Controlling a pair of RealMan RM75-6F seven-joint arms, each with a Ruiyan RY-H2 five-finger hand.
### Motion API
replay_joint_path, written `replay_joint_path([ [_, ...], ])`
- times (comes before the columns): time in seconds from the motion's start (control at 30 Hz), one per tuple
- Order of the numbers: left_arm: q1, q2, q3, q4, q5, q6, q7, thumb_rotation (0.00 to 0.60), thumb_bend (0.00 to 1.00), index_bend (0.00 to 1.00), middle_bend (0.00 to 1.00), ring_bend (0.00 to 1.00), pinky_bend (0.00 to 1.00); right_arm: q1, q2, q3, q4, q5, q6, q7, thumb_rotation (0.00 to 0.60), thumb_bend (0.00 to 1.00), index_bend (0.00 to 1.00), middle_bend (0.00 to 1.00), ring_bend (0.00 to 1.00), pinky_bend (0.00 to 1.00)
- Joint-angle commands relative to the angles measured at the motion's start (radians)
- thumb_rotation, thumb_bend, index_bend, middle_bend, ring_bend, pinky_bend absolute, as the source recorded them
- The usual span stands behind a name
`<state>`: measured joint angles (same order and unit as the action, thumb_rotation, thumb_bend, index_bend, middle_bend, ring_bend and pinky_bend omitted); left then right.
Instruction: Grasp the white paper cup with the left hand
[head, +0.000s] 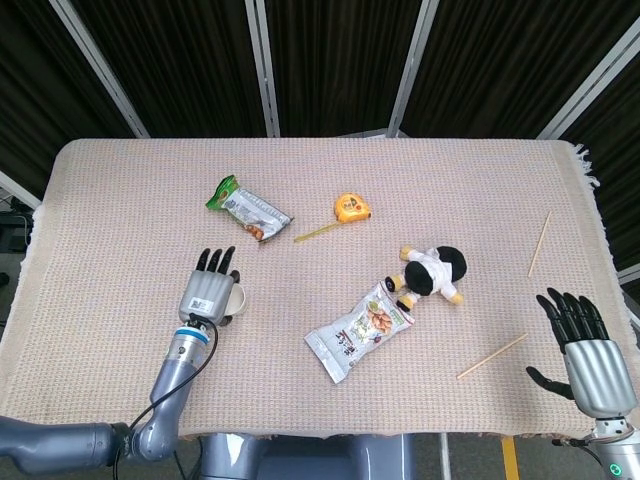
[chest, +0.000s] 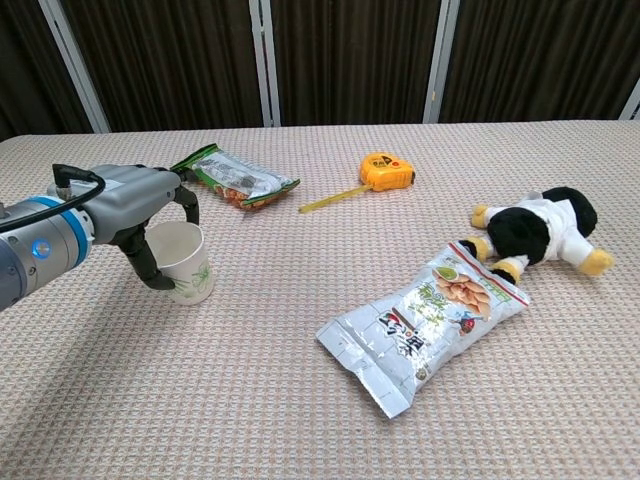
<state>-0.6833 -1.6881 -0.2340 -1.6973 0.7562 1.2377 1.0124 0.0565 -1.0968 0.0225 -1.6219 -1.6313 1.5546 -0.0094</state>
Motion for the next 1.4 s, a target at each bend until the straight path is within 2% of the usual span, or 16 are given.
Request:
replay_joint_path([
  [0.03,-0.003,-0.004,0.001,-0.005,0.003,0.006,-0.03,0.6,0.12,0.39,0.0,0.0,0.0,0.0,0.0,0.0,0.0,0.0,-0.001,-0.001,0.6,0.03,0.04,0.0,0.0,0.0],
  [0.23,0.022,-0.008,-0.021,-0.044,0.06,0.011,-0.207,0.6,0.13,0.42,0.0,0.0,0.0,-0.001,0.0,0.0,-0.005,0.0,0.0,-0.005,0.6,0.03,0.04,0.0,0.0,0.0],
  [0.37,0.046,-0.029,-0.015,-0.003,0.151,0.007,-0.367,0.6,0.13,0.42,0.0,0.0,0.0,-0.001,-0.001,-0.001,-0.005,-0.002,0.0,-0.008,0.6,0.03,0.04,0.0,0.0,0.0],
  [0.47,0.066,-0.046,0.01,0.042,0.165,-0.006,-0.436,0.6,0.13,0.42,0.0,0.0,0.0,0.0,-0.002,-0.001,-0.005,0.0,-0.003,-0.011,0.6,0.03,0.04,0.0,0.0,0.0],
  [0.8,0.09,-0.018,0.06,0.093,0.149,-0.027,-0.435,0.6,0.13,0.39,0.0,0.0,0.0,0.001,-0.004,-0.006,-0.011,-0.006,-0.009,-0.025,0.6,0.03,0.04,0.0,0.0,0.0],
  [0.87,0.091,0.001,0.058,0.086,0.127,-0.033,-0.42,0.6,0.13,0.34,0.0,0.0,0.0,0.0,-0.006,-0.007,-0.012,-0.01,-0.007,-0.03,0.6,0.03,0.04,0.0,0.0,0.0],
  [1.0,0.091,0.033,0.055,0.07,0.112,-0.036,-0.406,0.6,0.14,0.17,0.0,0.0,0.0,0.0,-0.009,-0.009,-0.013,-0.013,-0.006,-0.036,0.6,0.03,0.04,0.0,0.0,0.0],
  [1.07,0.087,0.055,0.054,0.049,0.091,-0.04,-0.382,0.6,0.13,0.14,0.0,0.0,0.0,0.0,-0.01,-0.009,-0.014,-0.013,-0.007,-0.039,0.6,0.03,0.04,0.0,0.0,0.0],
  [1.27,0.057,0.058,0.052,0.018,0.032,-0.034,-0.289,0.6,0.13,0.13,0.0,0.0,0.0,-0.002,-0.008,-0.008,-0.014,-0.015,-0.001,-0.033,0.6,0.03,0.04,0.0,0.0,0.0],
  [1.4,0.019,0.014,0.062,0.036,0.009,-0.001,-0.182,0.6,0.13,0.19,0.0,0.0,0.0,-0.003,-0.004,-0.006,-0.012,-0.013,0.002,-0.02,0.6,0.03,0.04,0.0,0.0,0.0],
])
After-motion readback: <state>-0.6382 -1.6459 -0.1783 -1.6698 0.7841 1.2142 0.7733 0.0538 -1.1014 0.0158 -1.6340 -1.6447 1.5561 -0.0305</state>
